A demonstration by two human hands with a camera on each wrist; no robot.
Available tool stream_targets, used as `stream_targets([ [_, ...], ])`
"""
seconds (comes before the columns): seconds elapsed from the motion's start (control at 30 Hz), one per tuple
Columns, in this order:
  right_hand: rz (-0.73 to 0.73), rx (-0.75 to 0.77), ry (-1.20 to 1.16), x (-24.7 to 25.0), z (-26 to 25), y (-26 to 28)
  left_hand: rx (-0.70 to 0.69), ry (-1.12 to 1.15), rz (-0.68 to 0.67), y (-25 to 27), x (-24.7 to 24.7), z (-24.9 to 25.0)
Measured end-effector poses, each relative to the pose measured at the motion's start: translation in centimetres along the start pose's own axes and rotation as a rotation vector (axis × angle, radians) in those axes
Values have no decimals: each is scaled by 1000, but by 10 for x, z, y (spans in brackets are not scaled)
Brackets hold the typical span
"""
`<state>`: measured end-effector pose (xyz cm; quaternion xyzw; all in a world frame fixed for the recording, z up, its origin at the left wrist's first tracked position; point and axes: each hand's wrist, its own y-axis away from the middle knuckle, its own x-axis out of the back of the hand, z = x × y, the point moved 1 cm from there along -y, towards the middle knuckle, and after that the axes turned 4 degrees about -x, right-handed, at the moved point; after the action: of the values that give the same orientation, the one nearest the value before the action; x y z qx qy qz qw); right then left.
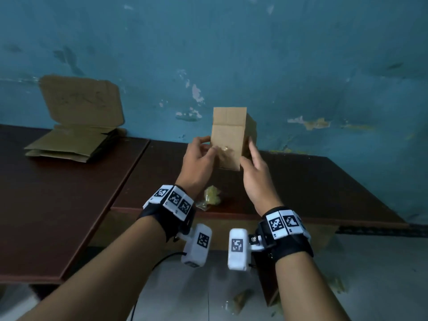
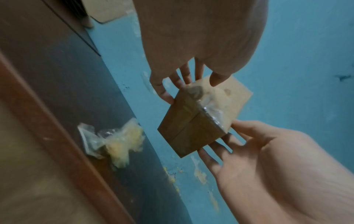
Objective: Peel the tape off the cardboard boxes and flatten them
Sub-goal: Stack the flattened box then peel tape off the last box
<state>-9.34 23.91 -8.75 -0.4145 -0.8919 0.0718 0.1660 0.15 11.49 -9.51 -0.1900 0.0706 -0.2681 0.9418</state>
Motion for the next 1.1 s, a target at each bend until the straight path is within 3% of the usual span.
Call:
stream_targets([
  [0.13, -47, 35, -72, -25, -13, 11, -80, 116, 66, 20, 41, -9],
  [0.37, -122, 112, -83, -69, -24, 17, -186, 64, 165, 41, 87, -10],
  [0.6, -166, 278, -118, -75, -34, 21, -54, 227, 150, 48, 83, -8],
  [0.9, -262, 233, -114, -65, -32, 26, 49, 363, 76, 45, 91, -6],
  [1.1, -199, 284, -8, -67, -18, 23, 35, 330, 227, 51, 78, -9],
])
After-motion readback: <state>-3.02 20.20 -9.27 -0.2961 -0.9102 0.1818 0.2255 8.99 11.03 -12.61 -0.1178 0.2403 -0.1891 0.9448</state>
